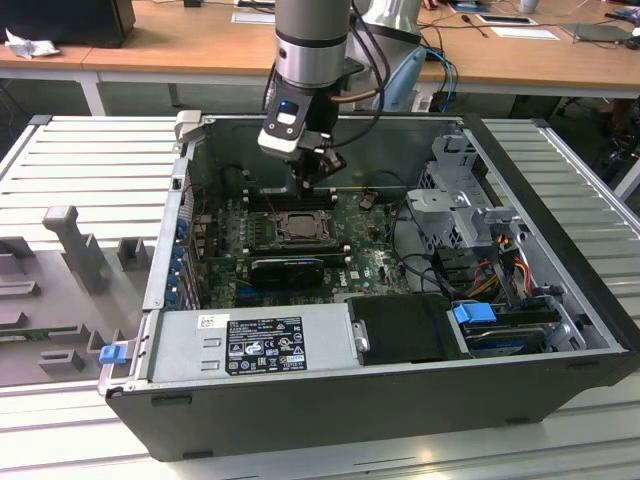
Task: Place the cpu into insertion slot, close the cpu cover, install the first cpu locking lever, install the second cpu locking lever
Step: 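Install the first cpu locking lever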
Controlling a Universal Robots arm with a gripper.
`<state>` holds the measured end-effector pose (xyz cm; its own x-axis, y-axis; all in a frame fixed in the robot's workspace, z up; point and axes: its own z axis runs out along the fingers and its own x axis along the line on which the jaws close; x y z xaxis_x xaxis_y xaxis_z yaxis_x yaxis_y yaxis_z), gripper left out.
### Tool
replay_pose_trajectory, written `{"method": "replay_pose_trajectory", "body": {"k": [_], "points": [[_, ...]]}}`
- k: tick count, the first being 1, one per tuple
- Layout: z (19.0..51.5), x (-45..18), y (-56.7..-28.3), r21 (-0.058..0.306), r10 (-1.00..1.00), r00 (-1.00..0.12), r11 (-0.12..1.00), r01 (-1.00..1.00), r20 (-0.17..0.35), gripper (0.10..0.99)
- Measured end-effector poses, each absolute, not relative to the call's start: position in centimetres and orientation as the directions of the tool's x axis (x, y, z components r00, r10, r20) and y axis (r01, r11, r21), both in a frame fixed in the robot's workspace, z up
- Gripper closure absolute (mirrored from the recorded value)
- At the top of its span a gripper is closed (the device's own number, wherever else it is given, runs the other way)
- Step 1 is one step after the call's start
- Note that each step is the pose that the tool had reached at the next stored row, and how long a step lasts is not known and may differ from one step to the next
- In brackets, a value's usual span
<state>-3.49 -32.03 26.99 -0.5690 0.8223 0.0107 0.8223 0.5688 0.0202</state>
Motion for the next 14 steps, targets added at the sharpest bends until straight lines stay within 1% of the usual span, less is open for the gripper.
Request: {"method": "replay_pose_trajectory", "body": {"k": [4,6,14], "points": [[26.99,-3.49,-32.03,0.020,0.771,-0.637,0.637,0.771,0.011,0.980],[26.98,-3.49,-32.03,0.020,0.712,-0.702,0.701,0.712,0.011,0.980],[26.95,-3.49,-32.03,0.020,0.548,-0.836,0.836,0.548,0.011,0.980]]}}
